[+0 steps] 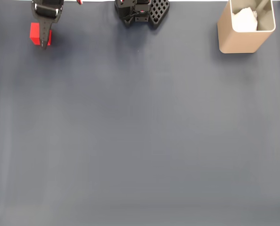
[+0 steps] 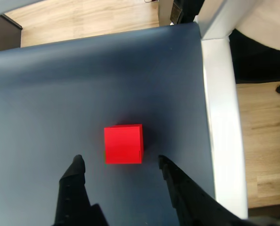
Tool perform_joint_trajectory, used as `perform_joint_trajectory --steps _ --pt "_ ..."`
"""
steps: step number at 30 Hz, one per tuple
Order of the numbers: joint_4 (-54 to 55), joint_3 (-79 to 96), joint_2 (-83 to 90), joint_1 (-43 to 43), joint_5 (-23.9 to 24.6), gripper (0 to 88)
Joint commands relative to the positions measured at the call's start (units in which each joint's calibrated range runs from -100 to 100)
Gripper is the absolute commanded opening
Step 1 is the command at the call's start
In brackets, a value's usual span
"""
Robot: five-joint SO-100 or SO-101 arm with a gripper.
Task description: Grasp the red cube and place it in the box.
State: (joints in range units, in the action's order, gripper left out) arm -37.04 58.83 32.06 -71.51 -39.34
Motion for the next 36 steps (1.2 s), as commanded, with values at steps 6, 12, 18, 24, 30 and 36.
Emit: perform_joint_trajectory --steps 6,12,18,24,30,36 --pt "1.4 -1.1 2.3 1.9 1.1 38.6" --pt "2.3 -1.3 1.7 2.5 1.3 38.8" --pt "3.1 -2.9 -0.1 2.6 1.6 38.9" --pt "3.4 -5.4 -3.1 2.6 1.9 38.9" --pt "3.4 -7.1 -5.3 2.4 2.2 39.1" --pt "3.4 -7.1 -6.0 2.4 2.5 39.1"
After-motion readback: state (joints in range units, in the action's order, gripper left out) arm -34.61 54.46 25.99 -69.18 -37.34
